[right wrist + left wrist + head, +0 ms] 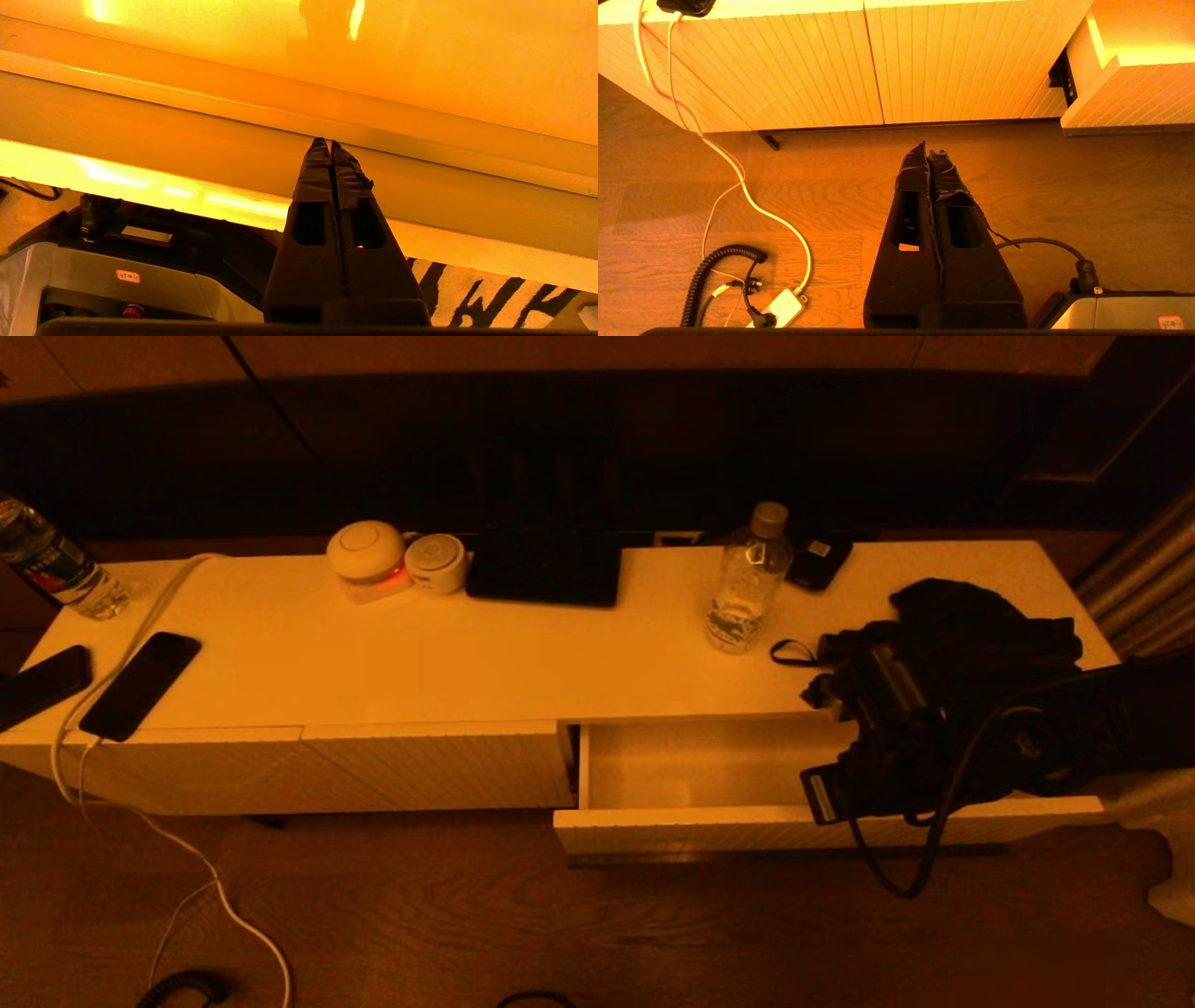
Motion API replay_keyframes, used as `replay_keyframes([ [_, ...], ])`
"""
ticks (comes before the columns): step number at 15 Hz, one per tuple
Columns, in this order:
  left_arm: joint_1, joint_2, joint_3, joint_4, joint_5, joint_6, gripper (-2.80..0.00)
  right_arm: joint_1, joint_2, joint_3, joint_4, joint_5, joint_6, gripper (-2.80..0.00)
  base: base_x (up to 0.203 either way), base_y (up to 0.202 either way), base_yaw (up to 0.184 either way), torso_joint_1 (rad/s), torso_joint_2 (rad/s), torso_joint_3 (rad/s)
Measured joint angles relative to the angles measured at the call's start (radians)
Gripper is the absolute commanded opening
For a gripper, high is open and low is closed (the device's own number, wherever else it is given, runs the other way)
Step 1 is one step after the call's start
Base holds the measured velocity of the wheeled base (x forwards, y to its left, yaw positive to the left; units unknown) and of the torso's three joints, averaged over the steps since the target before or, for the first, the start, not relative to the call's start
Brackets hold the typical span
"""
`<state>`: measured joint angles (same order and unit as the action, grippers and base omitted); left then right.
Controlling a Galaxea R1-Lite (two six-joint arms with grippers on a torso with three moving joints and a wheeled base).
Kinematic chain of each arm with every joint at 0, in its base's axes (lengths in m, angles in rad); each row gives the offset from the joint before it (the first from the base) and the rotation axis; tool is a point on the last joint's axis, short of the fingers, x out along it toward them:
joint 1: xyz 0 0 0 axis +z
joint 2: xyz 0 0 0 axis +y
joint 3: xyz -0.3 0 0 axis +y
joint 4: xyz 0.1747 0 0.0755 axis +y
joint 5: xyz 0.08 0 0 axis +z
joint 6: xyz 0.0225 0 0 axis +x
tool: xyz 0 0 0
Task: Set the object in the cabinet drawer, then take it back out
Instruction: Open the drawer
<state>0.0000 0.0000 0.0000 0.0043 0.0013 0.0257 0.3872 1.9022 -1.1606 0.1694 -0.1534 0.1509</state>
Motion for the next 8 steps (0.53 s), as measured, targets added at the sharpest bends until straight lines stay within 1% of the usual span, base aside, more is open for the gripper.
replay_keyframes([
  [4,0.0,0.0,0.0,0.001,0.0,0.0,-2.8,0.012,0.011,0.021,0.021,0.0,0.009,-2.8,0.0,0.0,0.0,0.0,0.0,0.0],
  [8,0.0,0.0,0.0,0.0,0.0,0.0,-2.8,0.026,0.005,0.036,0.133,0.006,0.016,-2.8,0.0,0.0,0.0,0.0,0.0,0.0],
])
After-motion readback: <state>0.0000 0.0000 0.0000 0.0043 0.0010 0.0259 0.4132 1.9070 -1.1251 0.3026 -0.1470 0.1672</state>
